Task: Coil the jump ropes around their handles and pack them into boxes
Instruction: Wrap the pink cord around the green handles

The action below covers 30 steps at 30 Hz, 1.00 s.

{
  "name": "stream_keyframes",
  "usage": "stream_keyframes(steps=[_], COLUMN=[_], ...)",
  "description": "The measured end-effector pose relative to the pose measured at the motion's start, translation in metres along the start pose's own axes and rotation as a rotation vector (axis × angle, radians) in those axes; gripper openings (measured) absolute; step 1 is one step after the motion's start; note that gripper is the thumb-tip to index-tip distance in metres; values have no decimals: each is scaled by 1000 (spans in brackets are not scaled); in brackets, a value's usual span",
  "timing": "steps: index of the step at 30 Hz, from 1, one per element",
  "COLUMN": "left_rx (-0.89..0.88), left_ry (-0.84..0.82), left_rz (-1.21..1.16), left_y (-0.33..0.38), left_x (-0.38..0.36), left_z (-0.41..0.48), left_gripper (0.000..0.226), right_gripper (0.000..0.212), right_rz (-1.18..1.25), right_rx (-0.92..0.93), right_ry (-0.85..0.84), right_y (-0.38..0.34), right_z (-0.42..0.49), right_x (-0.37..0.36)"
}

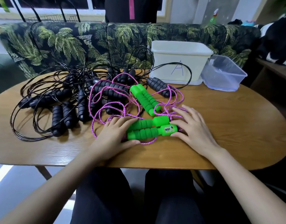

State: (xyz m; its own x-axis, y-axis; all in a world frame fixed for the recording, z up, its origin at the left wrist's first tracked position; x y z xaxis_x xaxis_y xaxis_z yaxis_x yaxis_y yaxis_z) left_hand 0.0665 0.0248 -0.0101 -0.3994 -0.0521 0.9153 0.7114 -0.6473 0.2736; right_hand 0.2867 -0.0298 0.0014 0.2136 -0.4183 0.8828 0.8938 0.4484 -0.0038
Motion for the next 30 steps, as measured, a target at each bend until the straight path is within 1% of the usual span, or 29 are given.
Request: stream_keyframes(steps=[2,4,9,14,17,19,20,22,24,28,30], left_rx=[19,23,-18,-47,-77,-101,-105,-103,-91,-38,-19], left_ry=[-48,-69,-82,2,79,93,84,59,51,65,47], left_rz=[-130,-188,-144,-64,-42,-53,-68,-72,-4,111,124], left_y=[-6,-8,-4,-1,9,20,26,34,36,31,26], left_x=[-4,-6,-12,-14,-2,0,-2,-13,-23,-24,-25], left_z=[-2,-1,2,3,-1,-9,-15,-26,-31,-15,-1], left_gripper=[83,85,80,70,69,68,67,65,65,65,64], right_gripper=[42,41,39,44,42,47,53,66,74,78,76], right_rz=[11,36,94,76,80,121,138,140,114,32,-27], right_rx=[26,49,84,148,186,207,212,210,190,107,55], right_ry=[34,50,47,30,77,104,97,30,-54,-147,-147], right_y=[-5,-13,-21,-21,-22,-20,-18,-12,-6,13,27], right_z=[4,9,14,16,13,6,1,-9,-16,-16,-13], right_x=[1,-1,-7,-7,7,16,17,12,2,-11,-11])
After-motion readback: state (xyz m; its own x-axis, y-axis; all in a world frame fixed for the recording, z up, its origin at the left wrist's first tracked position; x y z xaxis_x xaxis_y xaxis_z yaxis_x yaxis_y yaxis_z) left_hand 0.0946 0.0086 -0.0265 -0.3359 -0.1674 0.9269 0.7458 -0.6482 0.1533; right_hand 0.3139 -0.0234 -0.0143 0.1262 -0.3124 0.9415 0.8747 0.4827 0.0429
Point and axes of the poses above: each hand's wrist, its own z-axis towards the middle knuckle, its own x-axis out of the back of the hand, y = z × x, the point moved 9 cm from there along z, towards the middle knuckle, and after that the axes turned 9 degrees about x, right-handed, at the moved point
